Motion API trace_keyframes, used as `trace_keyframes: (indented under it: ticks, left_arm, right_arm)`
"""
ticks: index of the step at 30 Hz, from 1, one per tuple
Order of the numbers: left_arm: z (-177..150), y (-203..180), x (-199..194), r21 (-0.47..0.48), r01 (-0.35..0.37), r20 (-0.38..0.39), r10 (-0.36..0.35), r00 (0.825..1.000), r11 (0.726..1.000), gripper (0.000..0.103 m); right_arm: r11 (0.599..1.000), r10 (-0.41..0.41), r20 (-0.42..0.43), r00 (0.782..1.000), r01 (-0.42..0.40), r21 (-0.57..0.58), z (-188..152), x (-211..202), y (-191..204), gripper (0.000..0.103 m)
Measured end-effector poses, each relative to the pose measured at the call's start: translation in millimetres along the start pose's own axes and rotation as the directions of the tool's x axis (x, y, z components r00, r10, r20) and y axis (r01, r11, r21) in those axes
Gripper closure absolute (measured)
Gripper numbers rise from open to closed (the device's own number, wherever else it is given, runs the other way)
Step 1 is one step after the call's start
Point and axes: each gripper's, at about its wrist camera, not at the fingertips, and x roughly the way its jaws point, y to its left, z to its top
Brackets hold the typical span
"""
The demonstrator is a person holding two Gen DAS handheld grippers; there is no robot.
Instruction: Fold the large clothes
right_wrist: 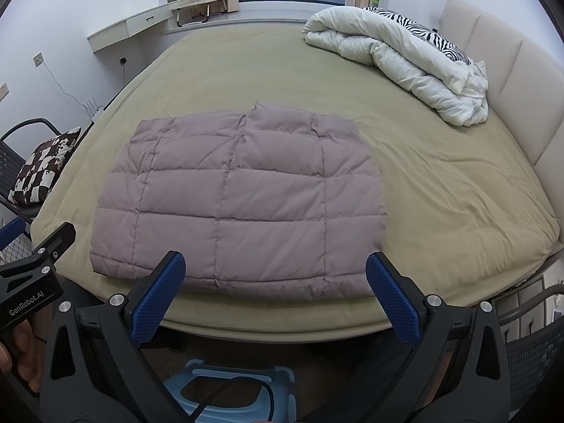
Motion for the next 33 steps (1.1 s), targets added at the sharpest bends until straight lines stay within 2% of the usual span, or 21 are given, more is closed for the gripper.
trace_keyframes:
  ticks: [33]
  left_arm:
    - [-1.7,0.6,2.3,0.003,0.005,-0.006,-0.005,1.000,1.000,0.000]
  right_arm:
    - [1.000,0.001,-0.003,1.000,-0.001,0.002,-1.4,1.2,1.7,0.000]
